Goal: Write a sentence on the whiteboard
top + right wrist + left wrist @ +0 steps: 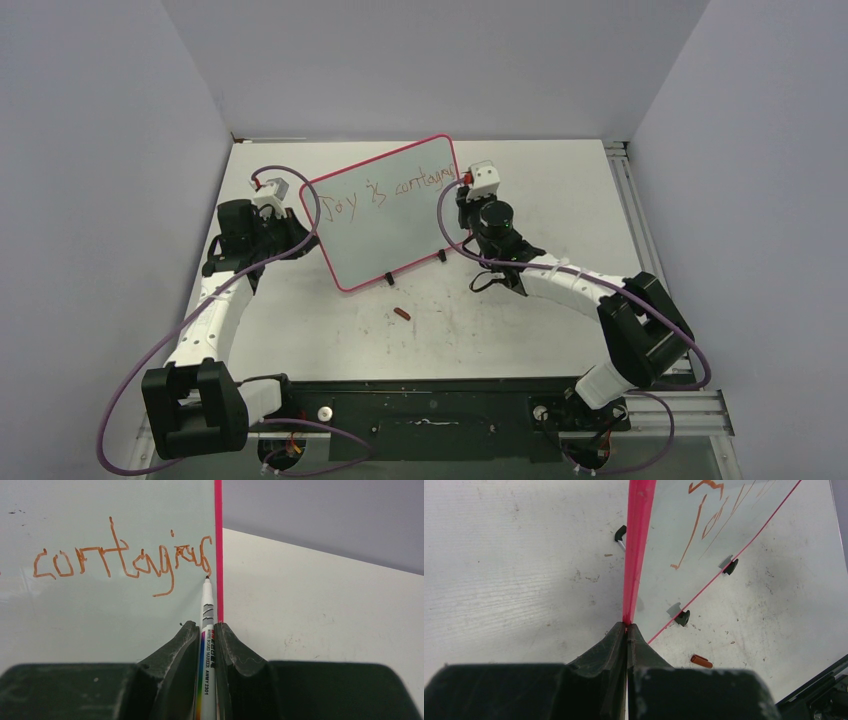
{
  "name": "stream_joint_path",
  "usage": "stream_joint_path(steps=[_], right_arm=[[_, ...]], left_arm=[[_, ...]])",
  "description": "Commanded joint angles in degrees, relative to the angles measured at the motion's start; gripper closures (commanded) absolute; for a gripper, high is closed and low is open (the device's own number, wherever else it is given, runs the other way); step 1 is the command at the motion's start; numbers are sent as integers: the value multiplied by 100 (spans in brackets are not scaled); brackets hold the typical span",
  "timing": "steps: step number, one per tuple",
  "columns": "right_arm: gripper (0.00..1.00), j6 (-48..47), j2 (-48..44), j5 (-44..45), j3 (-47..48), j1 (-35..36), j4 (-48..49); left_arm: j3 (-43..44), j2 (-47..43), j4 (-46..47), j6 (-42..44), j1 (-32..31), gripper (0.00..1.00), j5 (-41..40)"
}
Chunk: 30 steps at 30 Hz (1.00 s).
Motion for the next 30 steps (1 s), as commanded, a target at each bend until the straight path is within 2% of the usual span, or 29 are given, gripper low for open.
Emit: stream_joint_path(steps=[1,7,16,30], right_arm=[[95,-15,-216,-132,-59,112,50],[95,-44,-281,4,-78,183,73],[95,-3,-868,608,-365,260,68],[95,12,-417,357,-272,191,212]], left_arm=[[230,-87,115,28,-59,100,110],[230,-113,109,28,-64,100,101],[209,-163,107,10,-64,100,14],[212,-166,111,10,-62,100,47]])
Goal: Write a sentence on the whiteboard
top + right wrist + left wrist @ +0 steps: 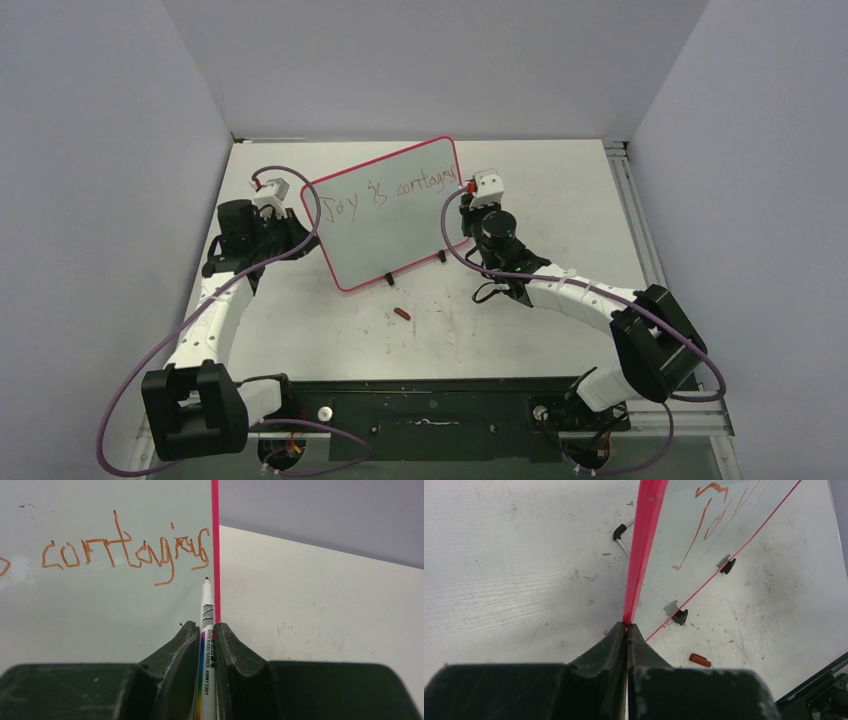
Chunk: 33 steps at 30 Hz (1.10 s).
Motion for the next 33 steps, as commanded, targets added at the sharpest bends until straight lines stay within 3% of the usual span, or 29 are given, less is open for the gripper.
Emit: stream_joint_path(steps=[1,33], right_arm=[[95,19,128,-93,105,-48,320],[95,-22,423,-246,273,-181,466]], left_arm=[[212,-123,148,13,-47,100,48],[212,-105,147,21,-49,100,74]])
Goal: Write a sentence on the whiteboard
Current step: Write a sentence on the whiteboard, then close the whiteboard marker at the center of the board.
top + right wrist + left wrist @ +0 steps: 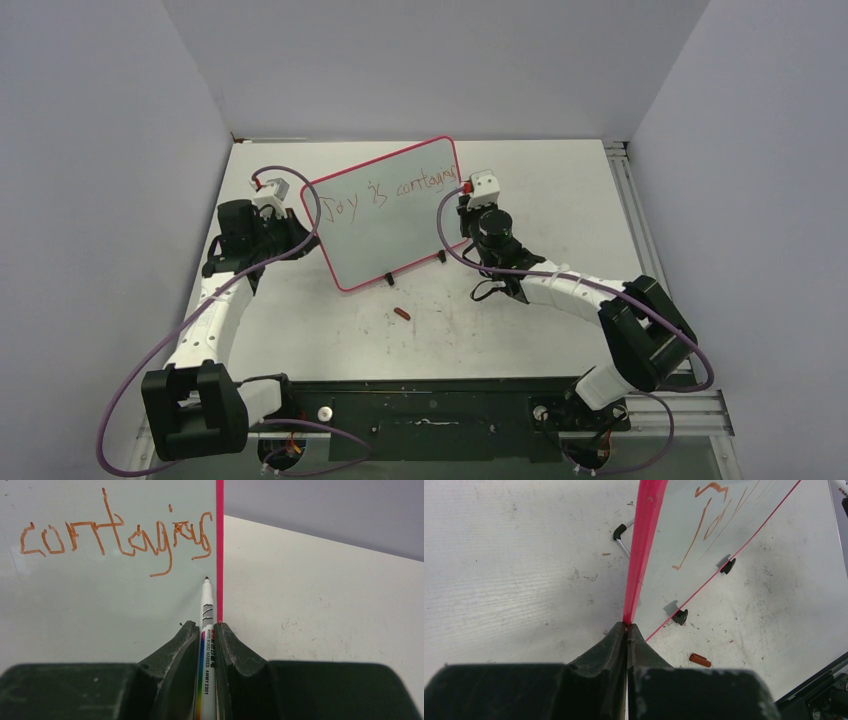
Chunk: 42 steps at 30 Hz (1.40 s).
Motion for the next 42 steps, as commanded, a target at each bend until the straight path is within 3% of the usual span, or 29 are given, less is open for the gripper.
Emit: stream_joint_path(steps=[1,12,19,21,27,30,38,42], right_arm=[[95,-13,47,-82,258,-60,320],[95,-21,-20,-60,219,-61,333],[95,-44,-873,9,32,-15,-3],[95,-24,-1216,-42,-48,-3,-175],[95,182,-2157,-30,-275,13,-676],[95,281,-2555,-30,-313,21,-1026],[95,557,-3363,16,-263,20,-2235],[95,728,-3516,-5,-300,24,-2526]], left_arm=[[212,-108,151,21,-47,100,75],[212,-100,143,22,-44,100,69],[234,-118,126,6,-41,100,44],[239,-129,110,-9,-44,91,41],[200,-285,79,-53,-45,50,-185],[146,-464,16,-33,-48,37,-424],[-64,-1410,-281,70,-233,25,-1334],[273,-1850,-969,-150,-764,25,-1808]])
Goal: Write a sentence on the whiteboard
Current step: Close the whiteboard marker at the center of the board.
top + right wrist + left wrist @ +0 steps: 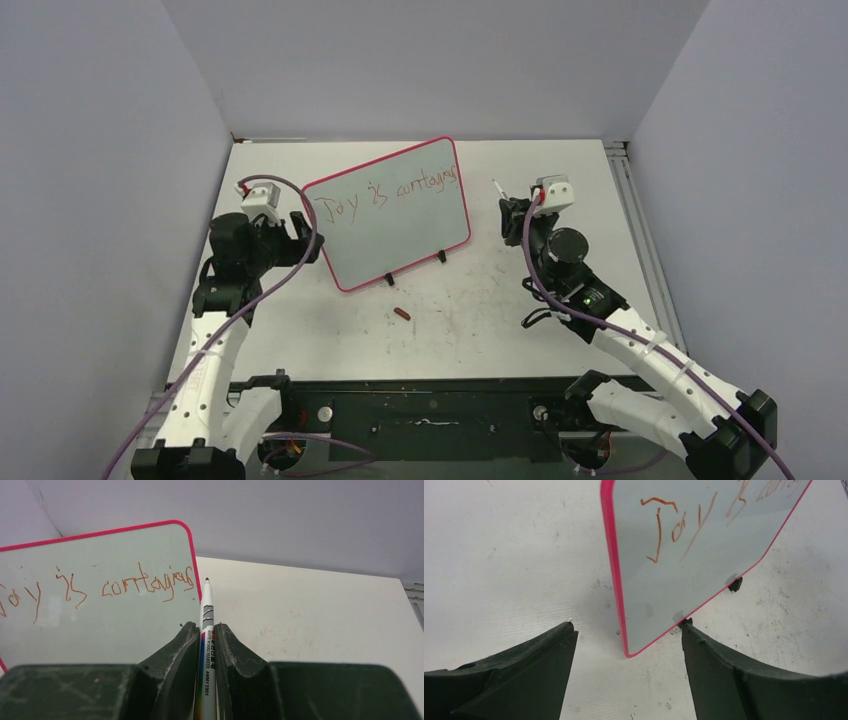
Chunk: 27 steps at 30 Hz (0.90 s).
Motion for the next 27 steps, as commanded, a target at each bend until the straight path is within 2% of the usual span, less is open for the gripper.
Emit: stream_joint_path(steps=[1,4,8,15,20,27], right_arm=[[95,291,-192,50,9,41,-489],[95,350,-226,116,21,42,-585],[95,451,-374,70,-150,41,-517],[95,588,-593,-97,-356,41,-487],[95,617,-791,-156,-470,41,-504],[95,665,-1053,-216,-663,46,-510]], left_arm=[[467,-518,-828,-175,-695,25,-877],[744,-739,-1409,-566,-1516,25,-1511],[477,-865,-1712,-1751,-2382,28,-1782],[-683,-876,-987,-3921,-4074,38,-3045],[-891,175,-284,-4641,-4913,39,-3409],[-803,1756,666,-5253,-5149,41,-3033]])
